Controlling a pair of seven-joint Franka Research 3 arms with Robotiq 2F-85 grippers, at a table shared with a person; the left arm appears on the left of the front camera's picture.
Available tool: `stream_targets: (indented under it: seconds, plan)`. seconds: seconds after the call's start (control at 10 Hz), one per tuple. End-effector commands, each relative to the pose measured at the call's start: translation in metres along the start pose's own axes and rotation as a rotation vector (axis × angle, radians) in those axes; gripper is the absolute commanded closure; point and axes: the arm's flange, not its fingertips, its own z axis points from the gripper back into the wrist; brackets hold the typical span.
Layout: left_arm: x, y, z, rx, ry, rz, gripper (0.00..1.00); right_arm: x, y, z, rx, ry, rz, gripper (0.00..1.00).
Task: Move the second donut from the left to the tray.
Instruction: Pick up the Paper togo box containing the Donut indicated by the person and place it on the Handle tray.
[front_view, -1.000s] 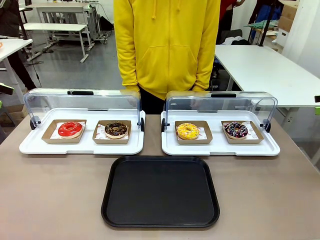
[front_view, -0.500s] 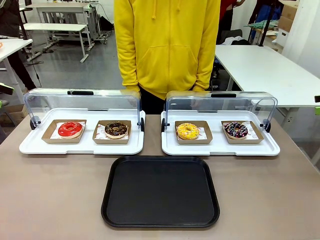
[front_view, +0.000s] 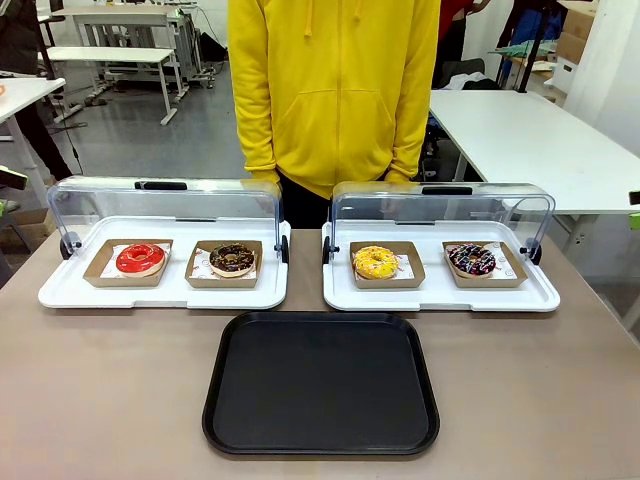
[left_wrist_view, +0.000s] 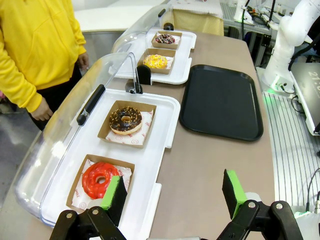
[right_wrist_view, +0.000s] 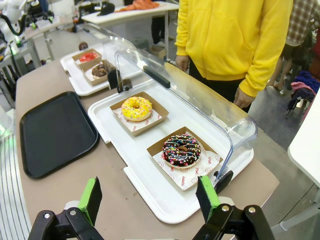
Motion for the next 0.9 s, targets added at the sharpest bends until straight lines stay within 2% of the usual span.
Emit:
stream_targets:
  seconds: [0.0, 0.8]
  plan:
    - [0.0026, 0.0009, 0.0011, -0.001, -0.002, -0.002, 0.0, 0.001, -0.002, -0.0015, -0.005, -0.024, 0.018, 0.0]
    - [0.0026, 0.0009, 0.0011, -0.001, -0.002, -0.002, 0.0, 0.001, -0.002, -0.0015, -0.005, -0.024, 0.018, 0.0]
